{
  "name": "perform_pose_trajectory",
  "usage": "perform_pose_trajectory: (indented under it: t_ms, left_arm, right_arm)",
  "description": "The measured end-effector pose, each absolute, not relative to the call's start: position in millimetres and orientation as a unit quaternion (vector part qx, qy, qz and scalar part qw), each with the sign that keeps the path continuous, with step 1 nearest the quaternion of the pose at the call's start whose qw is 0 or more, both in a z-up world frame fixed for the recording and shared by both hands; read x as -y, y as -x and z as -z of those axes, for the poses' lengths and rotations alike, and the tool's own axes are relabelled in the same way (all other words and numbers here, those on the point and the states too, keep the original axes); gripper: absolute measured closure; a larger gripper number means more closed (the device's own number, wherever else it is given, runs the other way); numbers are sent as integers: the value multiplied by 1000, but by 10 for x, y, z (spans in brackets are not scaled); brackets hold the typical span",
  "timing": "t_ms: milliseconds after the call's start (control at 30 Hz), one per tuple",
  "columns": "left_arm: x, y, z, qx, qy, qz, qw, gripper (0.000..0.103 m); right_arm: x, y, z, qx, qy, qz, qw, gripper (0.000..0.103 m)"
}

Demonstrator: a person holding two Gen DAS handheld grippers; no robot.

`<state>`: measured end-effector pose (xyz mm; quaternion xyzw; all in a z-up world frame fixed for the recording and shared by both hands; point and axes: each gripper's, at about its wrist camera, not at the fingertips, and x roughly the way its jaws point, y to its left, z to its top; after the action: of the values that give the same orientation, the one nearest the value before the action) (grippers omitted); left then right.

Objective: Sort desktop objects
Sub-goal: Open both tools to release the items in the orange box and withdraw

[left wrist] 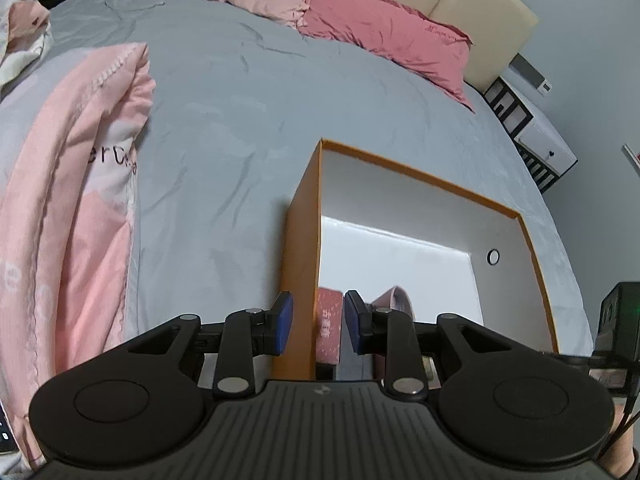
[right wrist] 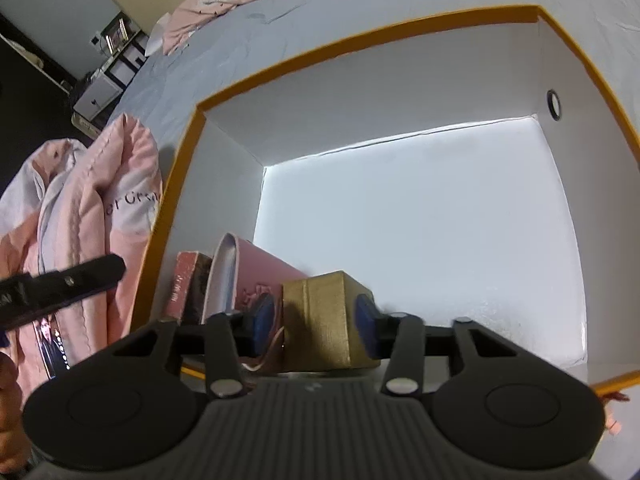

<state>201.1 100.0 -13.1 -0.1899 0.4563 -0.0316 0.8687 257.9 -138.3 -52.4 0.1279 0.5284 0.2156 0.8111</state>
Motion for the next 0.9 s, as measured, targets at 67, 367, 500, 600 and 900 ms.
perform_pose_trajectory:
  t_ms: [67,367,500,600,900]
  left_arm:
    - [-1013,-1980,152,-458,189,33,868,72]
    - [-977,-1905,174,-456,184,33,870,72]
    - [-921,-1841,107,-442,171,40,880,72]
    - [-861,-1771,62,-432,156,44,887,72]
    - [-599,-1429,-80,-377,83,77,919,72]
  right_arm:
    - [1386,-2572,534,-528,-124,-211,813,76]
    - [1368,-2551,561,-523,-113,-208,819,82]
    - [1349,-2426,460,-486,-84,-198,847,79]
    - [1384,-2290,382,-452,-75,-192,868,79]
    - [1488,-1714,132,-357,-3,-208,911,79]
